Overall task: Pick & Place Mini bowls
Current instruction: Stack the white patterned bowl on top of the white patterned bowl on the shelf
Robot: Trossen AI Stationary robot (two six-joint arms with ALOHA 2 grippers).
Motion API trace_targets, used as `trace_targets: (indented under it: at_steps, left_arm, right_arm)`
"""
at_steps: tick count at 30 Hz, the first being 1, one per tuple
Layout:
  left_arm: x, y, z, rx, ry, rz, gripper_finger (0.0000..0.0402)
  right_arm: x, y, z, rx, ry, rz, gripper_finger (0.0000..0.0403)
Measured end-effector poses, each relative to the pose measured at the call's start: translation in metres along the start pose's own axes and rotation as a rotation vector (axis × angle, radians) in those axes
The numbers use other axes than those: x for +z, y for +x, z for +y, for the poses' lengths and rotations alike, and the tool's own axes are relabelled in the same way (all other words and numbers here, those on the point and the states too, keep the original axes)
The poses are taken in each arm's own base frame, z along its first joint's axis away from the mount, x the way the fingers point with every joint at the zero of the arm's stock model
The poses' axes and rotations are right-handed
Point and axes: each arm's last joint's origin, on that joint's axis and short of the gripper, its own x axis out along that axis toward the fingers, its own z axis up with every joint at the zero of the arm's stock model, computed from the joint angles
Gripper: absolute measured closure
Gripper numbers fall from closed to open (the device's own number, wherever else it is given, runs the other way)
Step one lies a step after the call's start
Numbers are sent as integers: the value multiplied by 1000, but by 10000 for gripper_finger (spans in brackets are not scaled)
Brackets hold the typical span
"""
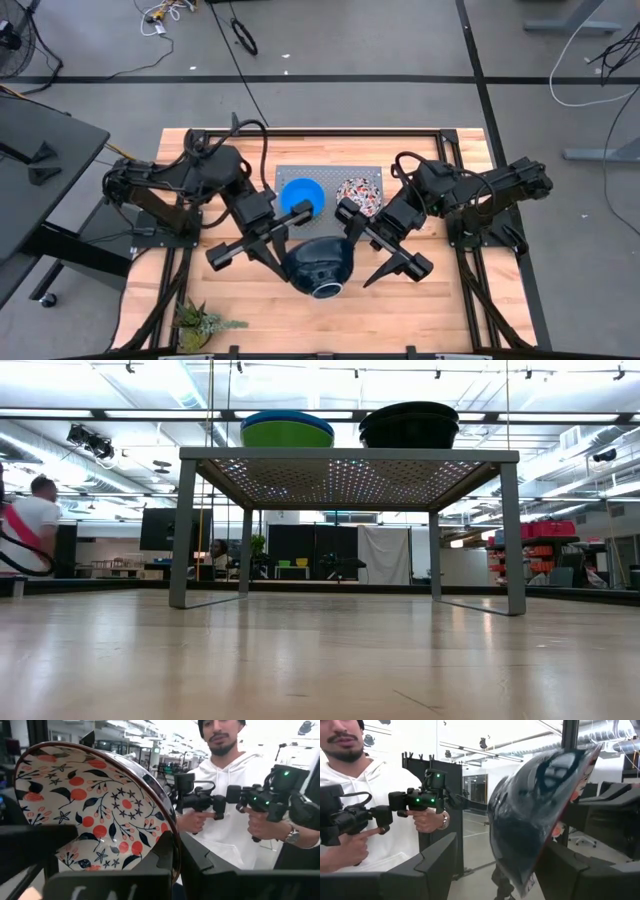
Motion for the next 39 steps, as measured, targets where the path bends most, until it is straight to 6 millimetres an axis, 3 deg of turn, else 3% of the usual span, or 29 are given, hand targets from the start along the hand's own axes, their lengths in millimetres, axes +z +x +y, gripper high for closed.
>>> trace_targets:
  at_steps: [7,21,27,39]
  left_arm:
    - [-1,0,1,17,6,6,391]
    - [-2,0,1,9,-3,10,391]
    - [-2,1,2,12,-11,9,388]
    - [0,1,3,74,-41,-17,304]
  right_arm:
    - [-1,-1,-1,-4,3,6,179]
    - [-2,-1,-2,3,10,17,340]
    - [-2,-1,-2,8,9,17,349]
    - [-1,-2,-3,11,-6,8,370]
